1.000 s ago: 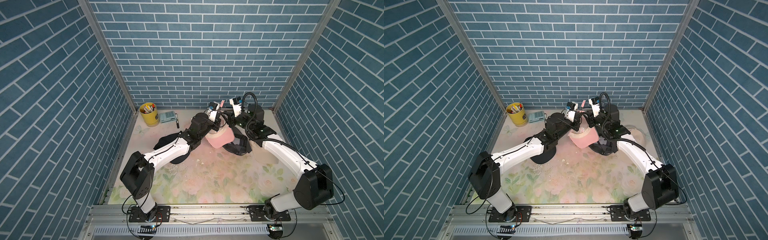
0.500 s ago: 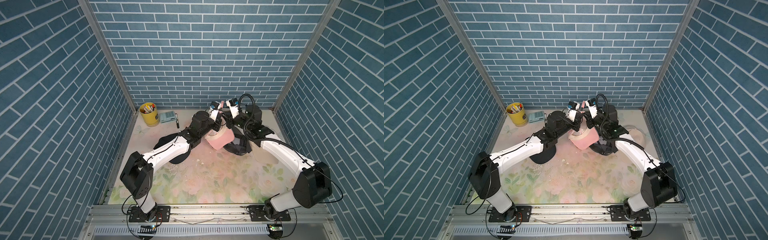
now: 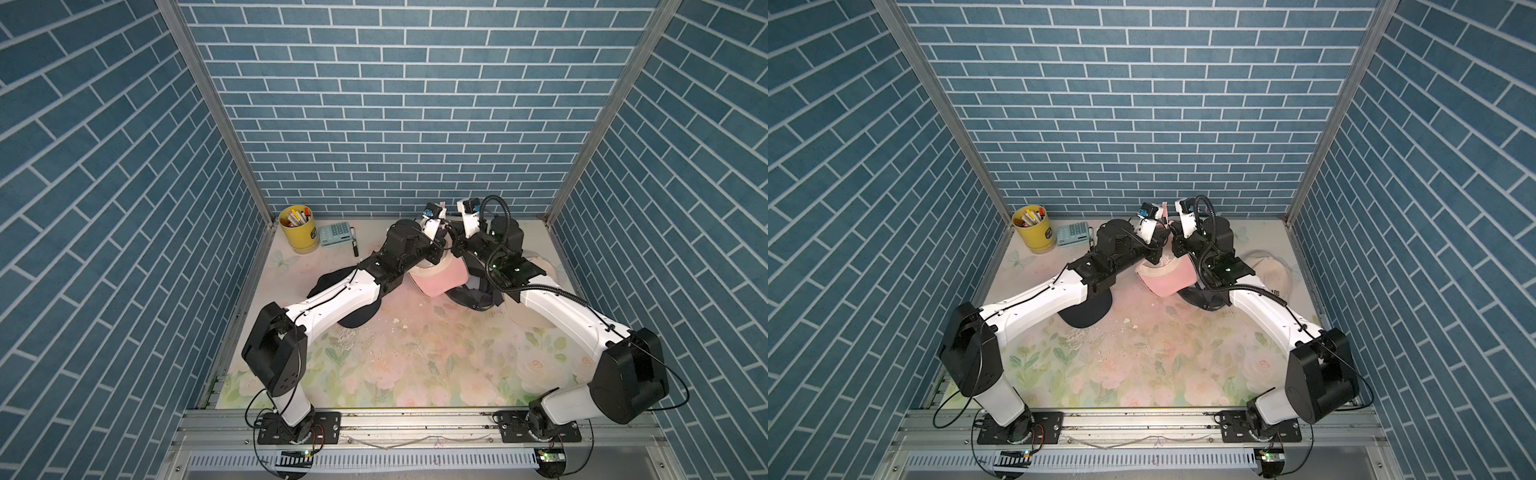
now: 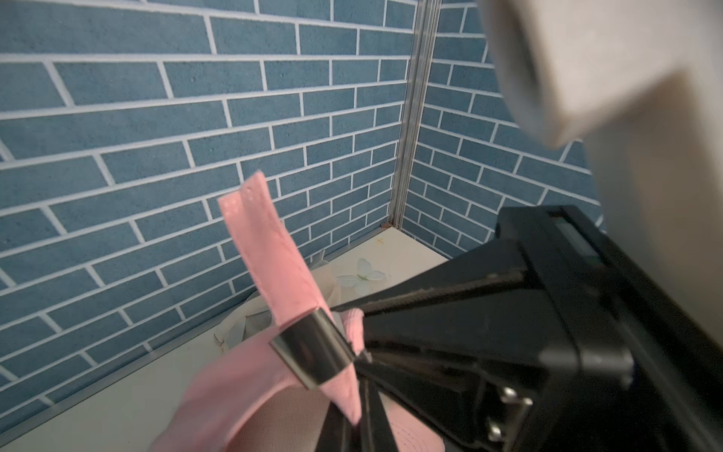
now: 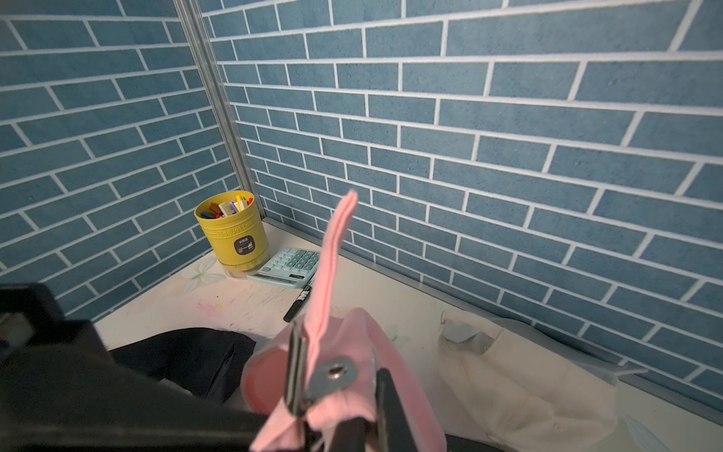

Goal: Open the adjustable buckle of the baseball cap
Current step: Pull the adjustable strap on the baseball cap.

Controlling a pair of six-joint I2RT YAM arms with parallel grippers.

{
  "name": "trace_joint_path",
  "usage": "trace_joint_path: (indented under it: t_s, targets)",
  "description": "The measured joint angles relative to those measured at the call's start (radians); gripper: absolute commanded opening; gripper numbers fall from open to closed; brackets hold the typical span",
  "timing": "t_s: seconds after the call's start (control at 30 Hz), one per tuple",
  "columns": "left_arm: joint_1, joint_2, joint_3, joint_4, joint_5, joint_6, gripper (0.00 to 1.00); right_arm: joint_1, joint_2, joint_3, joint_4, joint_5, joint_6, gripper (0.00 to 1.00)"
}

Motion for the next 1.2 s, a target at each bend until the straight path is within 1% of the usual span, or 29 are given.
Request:
trace_joint_path:
  t_s: [0.37,0.4,0.43,0.5,0.57,0.7,0.8,0.97,1.2]
  targets:
    - [-0.001,0.006,0.007,-0.020,0.034,-0.005,0.00,-0.008,-0.018,-0.016,-0.010,-0.006,-0.004,0.00]
    - [-0.001,0.006,0.008,-0.023,0.038,-0.004,0.00,-0.008,-0.018,-0.016,-0.010,-0.013,-0.004,0.08]
    - [-0.001,0.006,0.008,-0.023,0.041,-0.003,0.00,-0.010,-0.018,-0.016,-0.010,-0.023,-0.006,0.14]
    - [-0.001,0.005,0.008,-0.031,0.050,0.004,0.00,-0.014,-0.019,-0.016,-0.009,-0.050,-0.026,0.20]
    - [-0.001,0.004,0.009,-0.039,0.062,0.018,0.00,-0.022,-0.022,-0.017,-0.010,-0.077,-0.062,0.23]
    - [-0.002,-0.008,0.016,-0.083,0.081,0.056,0.00,-0.029,-0.035,-0.018,-0.040,-0.115,-0.176,0.28]
    - [-0.002,-0.014,0.029,-0.119,0.092,0.082,0.00,-0.032,-0.049,-0.018,-0.059,-0.127,-0.251,0.35]
    - [-0.001,-0.022,0.035,-0.145,0.098,0.107,0.00,-0.035,-0.062,-0.018,-0.077,-0.133,-0.327,0.40]
    - [0.015,-0.038,0.034,-0.164,0.092,0.110,0.00,-0.035,-0.087,-0.018,-0.157,-0.138,-0.418,0.40]
